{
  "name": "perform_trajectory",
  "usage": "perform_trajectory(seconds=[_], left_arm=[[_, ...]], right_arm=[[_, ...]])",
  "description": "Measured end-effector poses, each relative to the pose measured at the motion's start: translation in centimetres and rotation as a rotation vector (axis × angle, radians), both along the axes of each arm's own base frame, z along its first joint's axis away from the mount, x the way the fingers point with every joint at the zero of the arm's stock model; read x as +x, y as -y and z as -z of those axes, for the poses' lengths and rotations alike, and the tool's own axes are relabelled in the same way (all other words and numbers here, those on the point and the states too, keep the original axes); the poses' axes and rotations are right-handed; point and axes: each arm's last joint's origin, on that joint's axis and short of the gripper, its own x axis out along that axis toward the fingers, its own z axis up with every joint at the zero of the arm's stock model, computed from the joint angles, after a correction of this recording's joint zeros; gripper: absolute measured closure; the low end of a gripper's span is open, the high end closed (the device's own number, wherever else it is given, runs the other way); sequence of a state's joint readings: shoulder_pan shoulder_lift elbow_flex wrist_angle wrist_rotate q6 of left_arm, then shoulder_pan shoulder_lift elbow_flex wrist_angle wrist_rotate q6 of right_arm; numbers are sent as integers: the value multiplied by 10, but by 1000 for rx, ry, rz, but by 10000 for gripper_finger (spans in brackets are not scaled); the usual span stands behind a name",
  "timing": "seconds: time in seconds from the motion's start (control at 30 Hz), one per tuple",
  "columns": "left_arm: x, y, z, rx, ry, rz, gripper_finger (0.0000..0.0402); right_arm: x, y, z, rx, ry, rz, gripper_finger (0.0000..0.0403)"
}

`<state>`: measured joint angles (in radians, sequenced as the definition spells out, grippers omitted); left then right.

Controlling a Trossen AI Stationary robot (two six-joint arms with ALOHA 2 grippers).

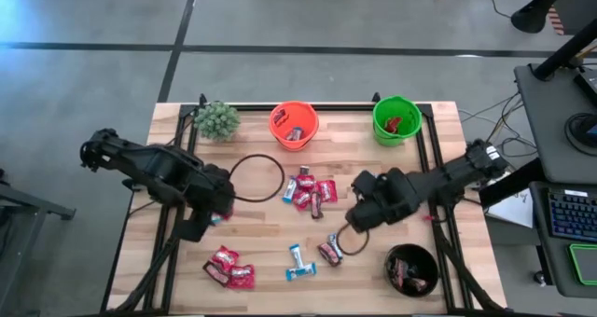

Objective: Sort candy
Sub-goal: Put the brown chocolate into the black bucket

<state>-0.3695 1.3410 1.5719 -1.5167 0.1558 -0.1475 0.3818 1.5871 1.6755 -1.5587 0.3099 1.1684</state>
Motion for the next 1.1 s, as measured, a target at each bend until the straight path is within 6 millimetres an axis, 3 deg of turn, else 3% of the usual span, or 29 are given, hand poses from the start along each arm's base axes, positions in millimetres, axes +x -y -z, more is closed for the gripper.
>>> perform_trajectory(seconds=[0.4,0.77,1.1], left_arm=[[-41,-19,-24,29,142,-74,208],[-68,-33,-37,65,259,-146,208],[-84,-42,-41,133,307,-205,208]], right_arm=[[51,43,12,206,260,-73,229],[63,68,58,291,313,15,229],[72,73,69,279,422,63,229]])
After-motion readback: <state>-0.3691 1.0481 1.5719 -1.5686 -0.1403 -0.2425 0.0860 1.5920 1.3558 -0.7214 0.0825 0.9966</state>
